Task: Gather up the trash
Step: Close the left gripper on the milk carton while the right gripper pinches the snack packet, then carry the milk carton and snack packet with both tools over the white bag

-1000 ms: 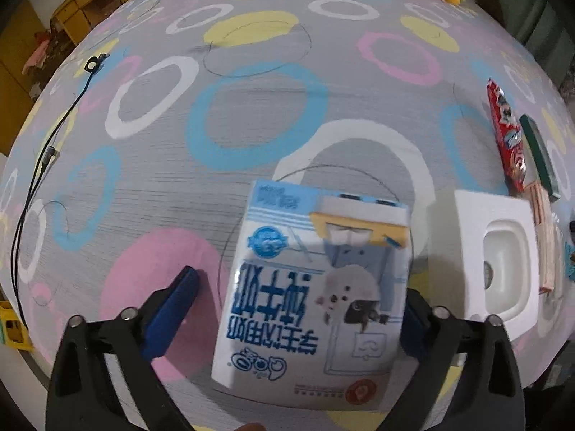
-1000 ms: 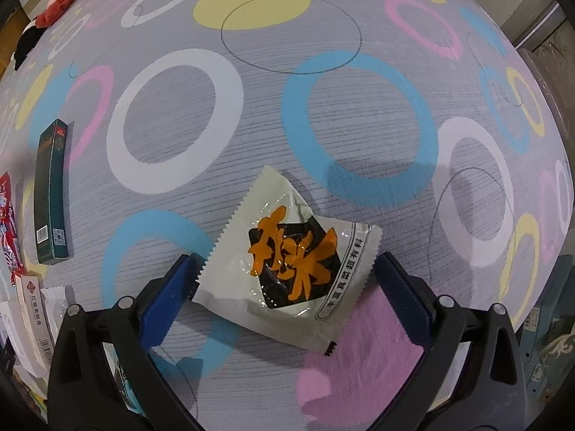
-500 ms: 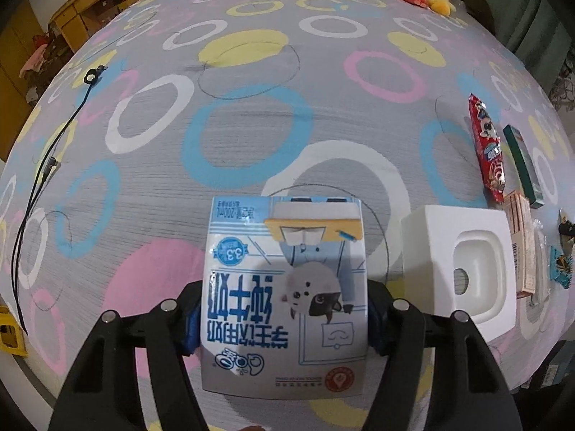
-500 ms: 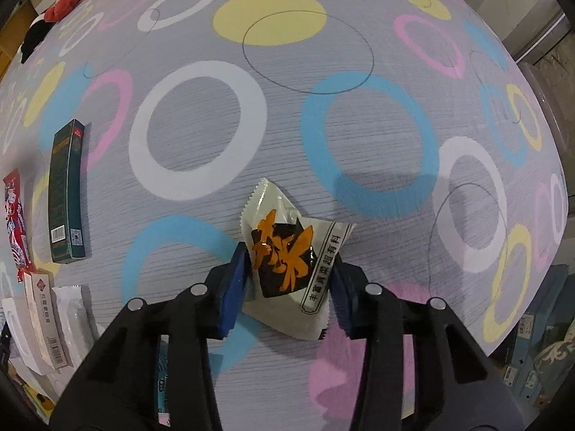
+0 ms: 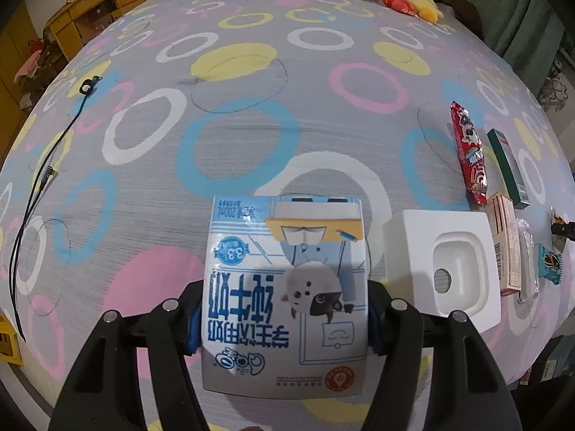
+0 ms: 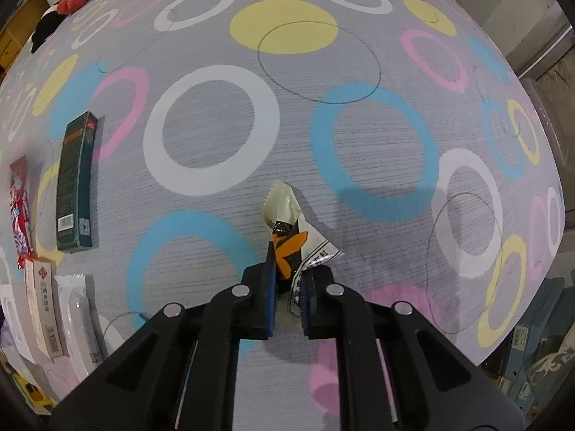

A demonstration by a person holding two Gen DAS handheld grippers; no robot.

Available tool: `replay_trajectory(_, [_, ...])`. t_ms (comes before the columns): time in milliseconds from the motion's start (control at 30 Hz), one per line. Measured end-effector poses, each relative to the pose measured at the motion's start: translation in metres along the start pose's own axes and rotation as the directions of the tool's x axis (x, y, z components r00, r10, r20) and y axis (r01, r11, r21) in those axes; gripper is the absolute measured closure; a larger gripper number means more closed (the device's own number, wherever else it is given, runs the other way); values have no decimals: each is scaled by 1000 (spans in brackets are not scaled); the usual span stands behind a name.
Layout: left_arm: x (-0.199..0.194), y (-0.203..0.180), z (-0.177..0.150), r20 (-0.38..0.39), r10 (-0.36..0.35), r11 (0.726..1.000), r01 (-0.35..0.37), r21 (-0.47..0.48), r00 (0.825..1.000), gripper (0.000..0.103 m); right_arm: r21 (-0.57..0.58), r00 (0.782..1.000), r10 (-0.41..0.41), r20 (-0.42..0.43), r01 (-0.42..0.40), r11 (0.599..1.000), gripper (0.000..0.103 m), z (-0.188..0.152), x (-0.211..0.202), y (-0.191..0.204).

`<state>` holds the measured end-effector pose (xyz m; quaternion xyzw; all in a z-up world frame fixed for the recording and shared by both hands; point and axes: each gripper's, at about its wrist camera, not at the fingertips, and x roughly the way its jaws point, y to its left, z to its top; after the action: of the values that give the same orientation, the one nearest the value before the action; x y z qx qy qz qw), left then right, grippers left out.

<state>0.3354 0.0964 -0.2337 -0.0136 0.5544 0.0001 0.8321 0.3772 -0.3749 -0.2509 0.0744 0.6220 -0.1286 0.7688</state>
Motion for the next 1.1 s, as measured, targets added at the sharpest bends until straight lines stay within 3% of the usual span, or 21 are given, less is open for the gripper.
replay_trajectory(400, [-39, 3, -10, 77, -11, 1000, 12, -15, 997, 40, -32, 993, 45, 111, -42, 999, 93, -33, -60, -1])
replay_trajectory(700, [-90, -13, -20, 152, -17, 1000, 14, 19, 988, 40, -61, 976, 109, 190, -99, 993, 93, -47, -120, -10])
replay_trajectory(1100, [-187, -53, -40, 265, -47, 996, 23, 91, 963, 40, -115, 925, 213, 314, -185, 976, 93, -80, -204, -29])
